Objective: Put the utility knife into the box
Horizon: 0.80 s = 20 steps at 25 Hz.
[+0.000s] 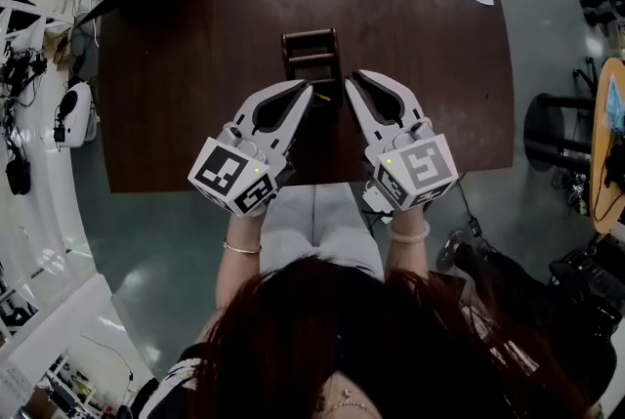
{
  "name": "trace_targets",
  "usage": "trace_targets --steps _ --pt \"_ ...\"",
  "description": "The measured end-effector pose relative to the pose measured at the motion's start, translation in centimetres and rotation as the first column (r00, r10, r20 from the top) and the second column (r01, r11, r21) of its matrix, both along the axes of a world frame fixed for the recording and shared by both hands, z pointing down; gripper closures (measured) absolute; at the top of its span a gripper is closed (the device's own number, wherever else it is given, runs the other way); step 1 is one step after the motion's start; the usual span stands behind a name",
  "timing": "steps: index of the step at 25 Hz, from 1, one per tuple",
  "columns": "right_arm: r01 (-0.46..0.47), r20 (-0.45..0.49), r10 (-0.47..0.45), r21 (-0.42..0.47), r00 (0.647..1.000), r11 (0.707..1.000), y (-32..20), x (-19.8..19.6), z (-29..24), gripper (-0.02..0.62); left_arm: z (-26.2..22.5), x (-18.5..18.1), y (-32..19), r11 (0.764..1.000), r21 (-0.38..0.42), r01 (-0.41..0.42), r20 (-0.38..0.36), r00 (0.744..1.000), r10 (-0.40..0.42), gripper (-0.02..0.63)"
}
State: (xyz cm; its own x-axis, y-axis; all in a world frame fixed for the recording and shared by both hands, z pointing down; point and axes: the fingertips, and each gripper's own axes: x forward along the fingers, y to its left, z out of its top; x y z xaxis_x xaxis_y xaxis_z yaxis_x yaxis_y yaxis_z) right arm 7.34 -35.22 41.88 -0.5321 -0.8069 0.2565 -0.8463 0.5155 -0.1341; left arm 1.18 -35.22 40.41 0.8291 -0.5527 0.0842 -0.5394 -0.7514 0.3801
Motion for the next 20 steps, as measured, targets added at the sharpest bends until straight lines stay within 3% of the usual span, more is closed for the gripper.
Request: trace_targets --steps 14,20 --pt "-0.001 0.023 -0.004 0.219 1.0 0.976 1.9 -0.1 -11.6 0.578 -10.7 -0.1 0.7 0.973 0.232 -0.003 0.014 1.0 0.0 0.604" --pt "0.013 0.065 -0.031 0.254 0.997 0.967 2.8 -0.7 -14.4 0.58 -13.0 -0.6 0.9 0.962 0.274 0.012 0.019 1.0 -0.018 0.604"
